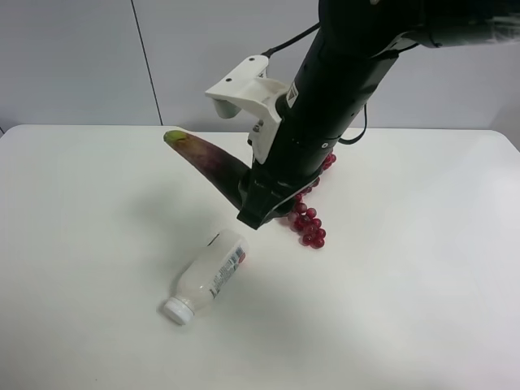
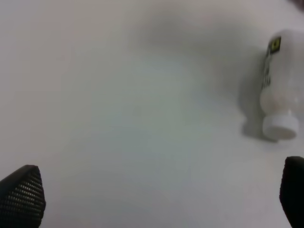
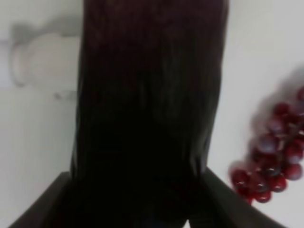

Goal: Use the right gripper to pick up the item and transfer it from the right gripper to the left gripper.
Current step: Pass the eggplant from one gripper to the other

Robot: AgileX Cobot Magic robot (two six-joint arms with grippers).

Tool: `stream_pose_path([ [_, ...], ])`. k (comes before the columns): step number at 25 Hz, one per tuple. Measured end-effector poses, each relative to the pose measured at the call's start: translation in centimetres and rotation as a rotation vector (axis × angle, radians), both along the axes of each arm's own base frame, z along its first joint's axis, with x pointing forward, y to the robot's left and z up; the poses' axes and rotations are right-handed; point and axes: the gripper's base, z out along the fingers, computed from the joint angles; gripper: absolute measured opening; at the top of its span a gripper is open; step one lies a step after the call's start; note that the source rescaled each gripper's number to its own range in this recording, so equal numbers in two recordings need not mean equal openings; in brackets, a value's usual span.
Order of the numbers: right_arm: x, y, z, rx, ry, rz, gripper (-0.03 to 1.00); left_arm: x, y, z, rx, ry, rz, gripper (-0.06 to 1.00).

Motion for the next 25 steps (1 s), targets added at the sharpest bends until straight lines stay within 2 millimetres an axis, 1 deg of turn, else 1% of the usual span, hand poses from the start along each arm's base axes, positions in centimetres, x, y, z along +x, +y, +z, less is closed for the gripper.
stream_pose_path([
  [3,-0.3,0.0,0.0,0.002,0.026,0.011,0.00,1.3,-0.2,0.5,0.000,0.042,-0.051,1.00],
  [6,-0.5,0.1,0.0,0.010,0.043,0.029,0.00,2.2,-0.6,0.8,0.040,0.067,-0.157,1.00],
  [13,-0.9,0.4,0.1,0.044,0.085,0.061,0.00,4.4,-1.3,2.0,0.209,0.119,-0.358,1.00],
  [20,-1.6,0.6,0.1,0.065,0.149,0.093,0.00,7.1,-3.1,2.7,0.419,0.151,-0.532,1.00],
  [25,-1.9,0.7,0.2,0.079,0.184,0.111,0.00,8.7,-5.1,3.3,0.554,0.139,-0.645,1.00],
])
